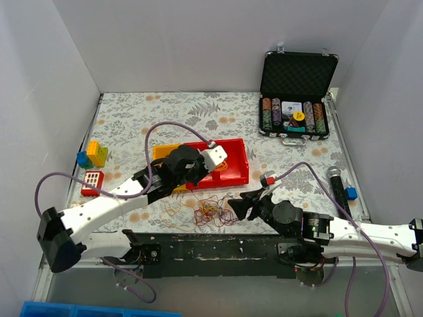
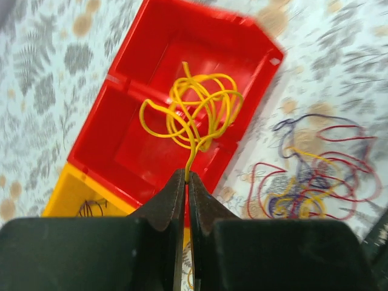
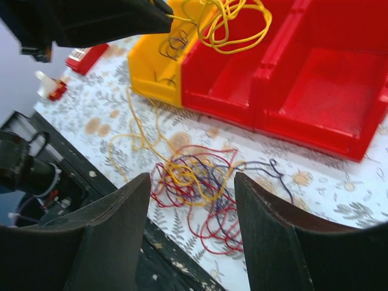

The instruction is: Untangle the cables

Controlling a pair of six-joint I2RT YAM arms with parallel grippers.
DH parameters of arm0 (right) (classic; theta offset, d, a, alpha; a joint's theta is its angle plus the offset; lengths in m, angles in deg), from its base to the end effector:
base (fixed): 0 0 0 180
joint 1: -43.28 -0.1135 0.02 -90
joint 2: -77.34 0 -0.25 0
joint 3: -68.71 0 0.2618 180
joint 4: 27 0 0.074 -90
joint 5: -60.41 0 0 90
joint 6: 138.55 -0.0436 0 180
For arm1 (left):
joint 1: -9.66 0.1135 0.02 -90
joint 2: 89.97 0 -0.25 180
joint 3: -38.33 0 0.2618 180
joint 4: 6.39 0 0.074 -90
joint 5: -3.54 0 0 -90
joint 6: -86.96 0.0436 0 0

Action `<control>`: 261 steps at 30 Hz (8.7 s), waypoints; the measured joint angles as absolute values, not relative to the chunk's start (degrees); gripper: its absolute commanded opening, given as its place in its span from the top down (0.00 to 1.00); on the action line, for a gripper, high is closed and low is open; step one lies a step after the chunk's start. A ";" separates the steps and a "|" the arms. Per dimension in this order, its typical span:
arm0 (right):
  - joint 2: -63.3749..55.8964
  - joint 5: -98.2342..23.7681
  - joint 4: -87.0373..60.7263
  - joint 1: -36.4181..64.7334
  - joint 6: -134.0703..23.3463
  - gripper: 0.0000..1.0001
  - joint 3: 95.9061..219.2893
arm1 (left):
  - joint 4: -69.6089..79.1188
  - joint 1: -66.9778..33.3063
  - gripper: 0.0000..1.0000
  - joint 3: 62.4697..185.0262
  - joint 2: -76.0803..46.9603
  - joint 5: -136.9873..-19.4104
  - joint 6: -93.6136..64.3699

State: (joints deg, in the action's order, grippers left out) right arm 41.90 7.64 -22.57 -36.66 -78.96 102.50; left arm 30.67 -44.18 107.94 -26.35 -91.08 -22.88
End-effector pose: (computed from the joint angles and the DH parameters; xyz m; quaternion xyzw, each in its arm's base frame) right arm 0.0585 0.1786 0.2394 -0.1014 0.7293 0.3846 0.5567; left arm 0.1621 -0.2158 0.3042 0.2354 0.8377 -0.2666 0.4144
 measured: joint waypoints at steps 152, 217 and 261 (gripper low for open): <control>7.98 6.05 8.16 -37.12 -126.19 0.99 110.02 | -16.39 -38.54 1.00 178.08 -13.54 -101.42 25.91; 22.71 15.33 26.30 -38.17 -118.59 0.99 115.04 | -22.33 -35.04 1.00 116.26 -22.53 -96.35 6.10; 23.98 14.53 25.08 -38.17 -120.34 0.99 111.63 | 4.01 -33.23 1.00 102.32 -3.73 -98.78 -6.57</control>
State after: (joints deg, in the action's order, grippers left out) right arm 23.98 14.53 25.08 -38.17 -120.34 111.63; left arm 4.01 -33.23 102.32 -3.73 -98.78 -6.57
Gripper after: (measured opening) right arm 0.031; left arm 0.009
